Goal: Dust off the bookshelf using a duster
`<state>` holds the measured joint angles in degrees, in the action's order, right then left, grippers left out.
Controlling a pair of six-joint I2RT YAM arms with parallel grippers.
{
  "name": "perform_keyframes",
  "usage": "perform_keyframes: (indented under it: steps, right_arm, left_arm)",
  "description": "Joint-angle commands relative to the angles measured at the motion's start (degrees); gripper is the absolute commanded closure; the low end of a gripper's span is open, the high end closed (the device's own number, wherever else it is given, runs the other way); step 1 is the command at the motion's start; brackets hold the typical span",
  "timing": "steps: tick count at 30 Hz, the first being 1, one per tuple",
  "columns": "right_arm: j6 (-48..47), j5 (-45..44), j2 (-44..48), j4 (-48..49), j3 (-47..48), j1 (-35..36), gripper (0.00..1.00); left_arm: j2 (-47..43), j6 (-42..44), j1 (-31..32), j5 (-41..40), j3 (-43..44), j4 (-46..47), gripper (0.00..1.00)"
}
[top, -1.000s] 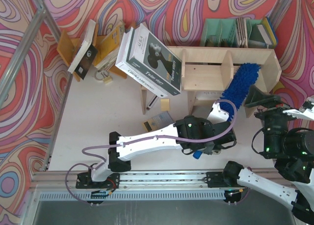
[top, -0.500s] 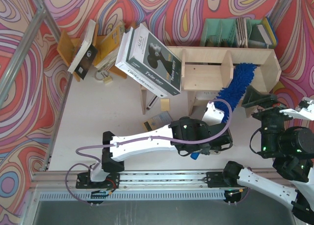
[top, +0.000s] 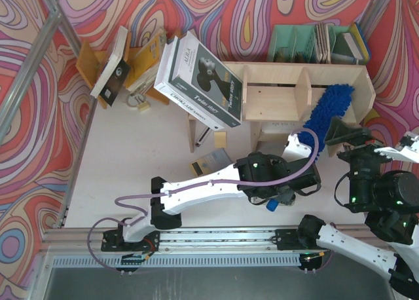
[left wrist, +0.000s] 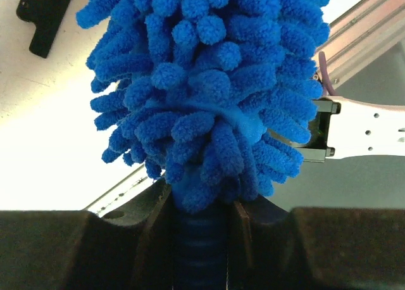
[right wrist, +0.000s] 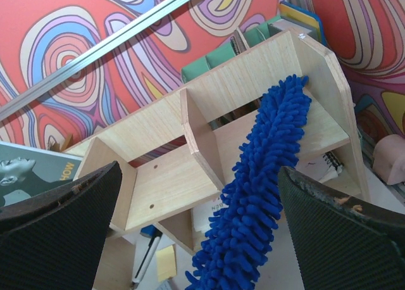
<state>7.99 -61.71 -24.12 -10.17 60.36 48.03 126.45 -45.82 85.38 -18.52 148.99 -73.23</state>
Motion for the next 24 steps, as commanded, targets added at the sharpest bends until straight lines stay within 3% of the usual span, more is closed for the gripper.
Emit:
perform_keyframes:
  steps: [1,15,24]
  right_arm:
    - [0.49,-1.97,1.41,-0.05,0.37,0.04,0.01]
    - [0.80,-1.72,0.66,0.76,-0.31,0.02,0.01]
    - [0.89,-1.89,0.30,0.81,-0.92,0.03,0.01]
  left_arm:
    - [0.48,1.98,-0.38,2.41,0.63,0.60,1.00]
    - [-13.17,-4.79,-0.39,-10.34,-18.17,2.08,1.00]
    - [-13.38,1.02,1.71,-12.67,-15.24,7.56,1.00]
